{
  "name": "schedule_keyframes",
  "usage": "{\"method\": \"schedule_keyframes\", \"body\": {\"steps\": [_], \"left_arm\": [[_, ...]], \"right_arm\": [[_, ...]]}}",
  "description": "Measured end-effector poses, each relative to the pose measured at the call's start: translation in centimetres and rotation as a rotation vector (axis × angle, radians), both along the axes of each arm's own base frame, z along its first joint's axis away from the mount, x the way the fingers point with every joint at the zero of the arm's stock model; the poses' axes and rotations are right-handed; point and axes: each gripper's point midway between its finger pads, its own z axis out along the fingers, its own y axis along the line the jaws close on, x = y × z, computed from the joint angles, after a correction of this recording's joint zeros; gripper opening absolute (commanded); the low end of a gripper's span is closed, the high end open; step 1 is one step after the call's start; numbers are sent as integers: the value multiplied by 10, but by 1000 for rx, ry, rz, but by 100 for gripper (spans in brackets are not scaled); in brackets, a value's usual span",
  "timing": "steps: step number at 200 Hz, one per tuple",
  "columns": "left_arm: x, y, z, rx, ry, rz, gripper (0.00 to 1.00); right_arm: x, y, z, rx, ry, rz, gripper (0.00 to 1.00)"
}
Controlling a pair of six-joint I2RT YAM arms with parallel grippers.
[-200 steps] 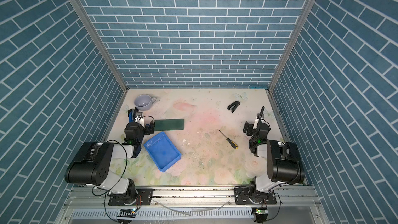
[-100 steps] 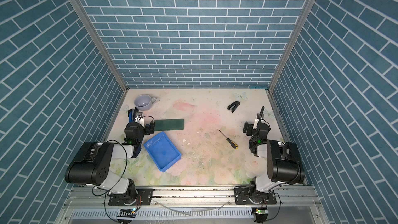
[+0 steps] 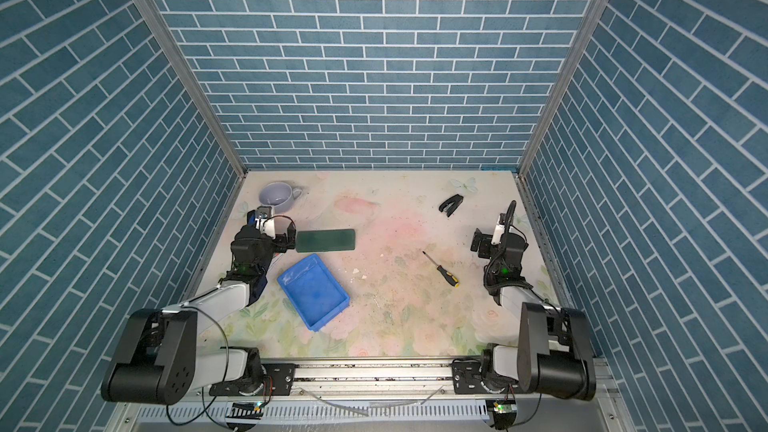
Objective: Put the screwdriver in the bin
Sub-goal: 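Grasp the yellow-handled screwdriver with the right gripper while the left arm rises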
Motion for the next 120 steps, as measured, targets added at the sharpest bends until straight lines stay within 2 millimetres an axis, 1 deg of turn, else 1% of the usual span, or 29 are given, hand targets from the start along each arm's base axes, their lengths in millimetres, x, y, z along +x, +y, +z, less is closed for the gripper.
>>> {"method": "schedule_keyframes", "body": {"steps": [17,38,52,73,88,97,120], "left_arm": [[-1,-18,18,21,-9,-64,100],[-7,-49,37,45,-15,-167,100],[-14,-74,47,57,-14,-251,100],[-30,-113,56,70,3,-382,100],[-44,-141,57,77,23,-477,100],[-54,-155,56,81,38,-530,100],[-80,-190,47,89,87,-663,100]], "right_arm": [[-2,4,18,-6,-12,18,99],[-6,15,38,-11,-7,66,99],[-10,24,49,-15,7,101,99],[-16,38,60,-31,50,151,99],[-21,52,62,-65,98,207,99],[-26,64,60,-92,134,256,99],[-39,89,46,-156,258,370,99]]}}
